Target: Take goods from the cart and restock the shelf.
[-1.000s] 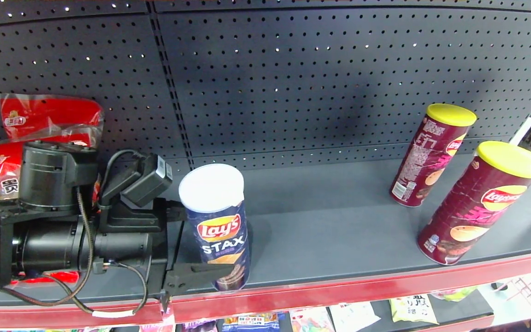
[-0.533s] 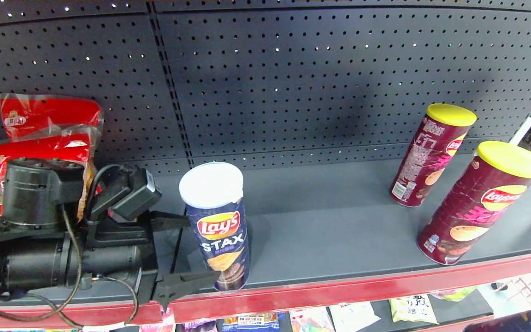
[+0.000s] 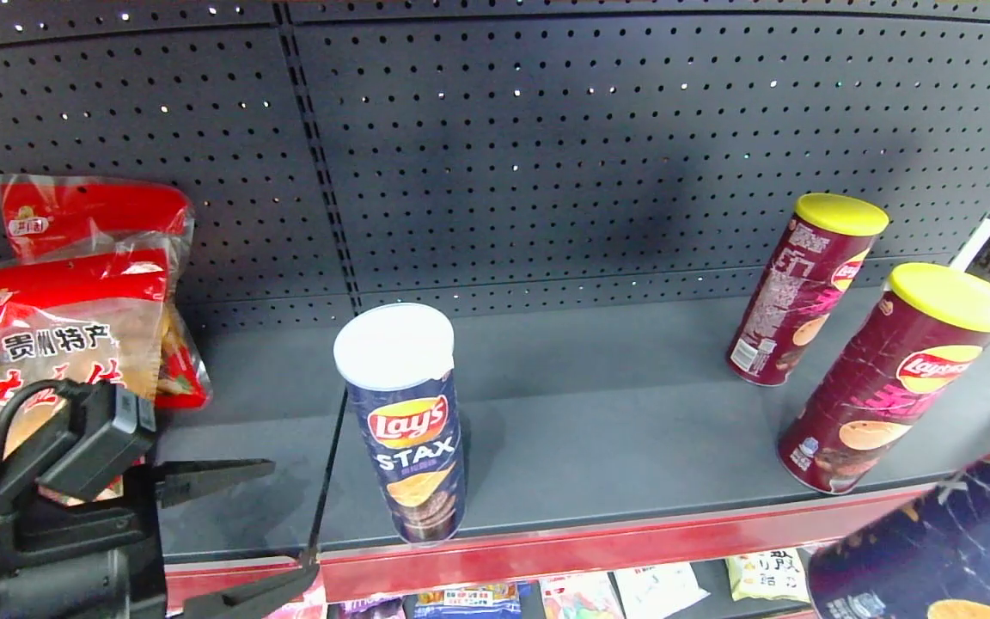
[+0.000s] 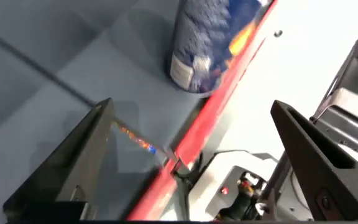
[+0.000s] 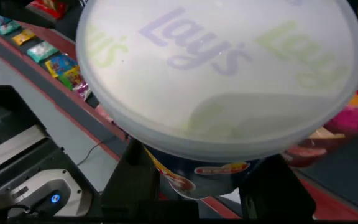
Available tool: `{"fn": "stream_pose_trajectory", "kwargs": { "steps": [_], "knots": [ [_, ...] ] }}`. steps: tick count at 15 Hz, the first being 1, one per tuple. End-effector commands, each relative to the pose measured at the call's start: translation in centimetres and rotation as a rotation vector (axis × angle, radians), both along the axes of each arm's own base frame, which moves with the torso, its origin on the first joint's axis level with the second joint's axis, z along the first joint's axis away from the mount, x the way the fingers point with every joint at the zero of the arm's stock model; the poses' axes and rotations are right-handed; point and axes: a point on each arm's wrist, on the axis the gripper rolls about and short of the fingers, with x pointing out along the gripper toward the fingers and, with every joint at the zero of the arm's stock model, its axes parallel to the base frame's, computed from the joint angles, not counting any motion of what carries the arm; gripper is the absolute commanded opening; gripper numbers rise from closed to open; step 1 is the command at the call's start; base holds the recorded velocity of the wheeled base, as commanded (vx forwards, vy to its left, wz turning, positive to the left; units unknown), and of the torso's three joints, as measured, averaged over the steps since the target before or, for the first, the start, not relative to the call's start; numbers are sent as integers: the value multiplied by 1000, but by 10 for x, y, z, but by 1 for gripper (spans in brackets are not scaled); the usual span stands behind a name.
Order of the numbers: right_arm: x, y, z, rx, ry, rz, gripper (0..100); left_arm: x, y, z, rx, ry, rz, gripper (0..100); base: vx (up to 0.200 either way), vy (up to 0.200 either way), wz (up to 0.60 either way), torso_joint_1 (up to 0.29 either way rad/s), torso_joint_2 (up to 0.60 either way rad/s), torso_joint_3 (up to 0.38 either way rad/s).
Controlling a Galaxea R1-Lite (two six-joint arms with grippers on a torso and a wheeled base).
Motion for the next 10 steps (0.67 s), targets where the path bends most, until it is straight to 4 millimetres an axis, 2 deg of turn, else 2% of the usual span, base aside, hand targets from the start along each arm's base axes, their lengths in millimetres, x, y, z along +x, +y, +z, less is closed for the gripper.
{"fn": "stream_pose_trajectory", "kwargs": {
  "steps": [1,5,10],
  "knots": [
    [41,33,13,-68,50,88,0,-31,9,-7,5,-44,57,100,0,0,0,0,0,0],
    [99,79,15,-80,-4,131,0,-58,17,-12,31,2,78,100,0,0,0,0,0,0],
    [142,133,21,-94,17,219,0,-62,18,-4,26,-43,98,100,0,0,0,0,0,0]
  ]
}}
